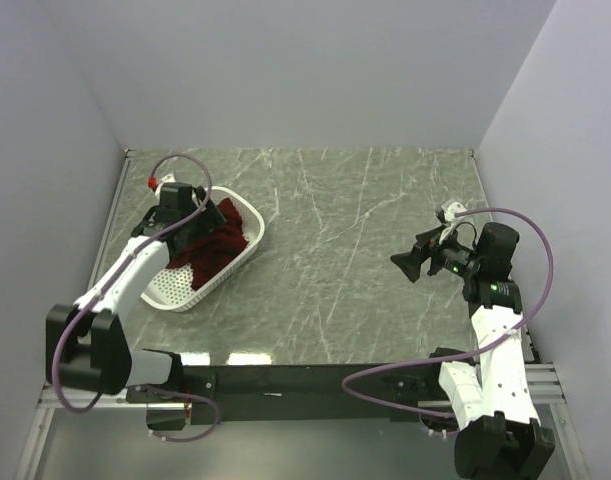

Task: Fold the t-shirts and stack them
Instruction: Grab the tshirt from the pile, then move the tshirt to the center of the board

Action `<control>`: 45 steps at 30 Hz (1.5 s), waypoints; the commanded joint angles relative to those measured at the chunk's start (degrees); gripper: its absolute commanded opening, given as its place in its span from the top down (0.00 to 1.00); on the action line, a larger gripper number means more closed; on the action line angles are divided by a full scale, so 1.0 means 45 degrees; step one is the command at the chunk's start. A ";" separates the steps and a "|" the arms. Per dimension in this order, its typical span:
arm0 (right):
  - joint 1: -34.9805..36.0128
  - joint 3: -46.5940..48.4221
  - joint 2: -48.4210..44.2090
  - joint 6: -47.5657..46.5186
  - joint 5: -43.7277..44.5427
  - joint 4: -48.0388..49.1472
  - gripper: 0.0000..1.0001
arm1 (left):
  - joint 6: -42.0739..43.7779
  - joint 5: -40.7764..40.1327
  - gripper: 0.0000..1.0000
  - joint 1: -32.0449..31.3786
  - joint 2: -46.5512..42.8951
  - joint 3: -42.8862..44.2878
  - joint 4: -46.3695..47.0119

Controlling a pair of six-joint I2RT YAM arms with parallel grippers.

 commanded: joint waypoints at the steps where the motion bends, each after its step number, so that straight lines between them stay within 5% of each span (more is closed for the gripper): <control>1: 0.0031 0.0457 -0.0262 -0.0096 -0.0432 0.0087 0.00 | -0.1619 -0.1373 0.07 0.0035 0.0814 0.0432 -0.0424; 4: 0.0013 0.0477 -0.0224 -0.0134 -0.0568 0.0009 0.00 | -0.2440 -0.1821 0.14 0.0035 0.1712 0.0490 -0.0052; 7: 0.0012 0.0516 -0.0165 -0.0193 -0.0666 -0.0089 0.00 | -0.2890 -0.2327 0.32 0.0055 0.2787 0.1073 -0.0089; 8: -0.0007 0.0535 -0.0145 -0.0213 -0.0666 -0.0147 0.00 | -0.2930 -0.2446 0.53 0.0055 0.2963 0.1134 -0.0032; 10: -0.0007 0.0535 -0.0184 -0.0252 -0.0666 -0.0186 0.00 | -0.2911 -0.2641 0.76 0.0055 0.2810 0.1232 0.0027; 11: 0.0012 0.0535 -0.0204 -0.0252 -0.0647 -0.0186 0.00 | -0.2660 -0.2681 0.99 0.0035 0.2306 0.1271 0.0104; 16: -0.0007 0.0555 -0.0223 -0.0213 -0.0763 -0.0167 0.00 | -0.1079 -0.2237 1.00 -0.0511 -0.0682 0.1407 0.0903; 22: 0.0012 0.0574 -0.0165 -0.0135 -0.0881 -0.0186 0.00 | 0.0175 0.1788 1.00 -0.0999 -0.3284 0.3393 0.2778; 36: -0.0144 0.0477 -0.0418 -0.0037 -0.0647 -0.0030 0.00 | -0.1993 0.4798 0.99 -0.4083 -0.0104 1.0838 0.3719; 45: -0.0300 0.0496 -0.0595 -0.0037 -0.0471 0.0009 0.00 | -0.1213 0.3861 0.99 -0.6213 0.0153 0.9087 0.3192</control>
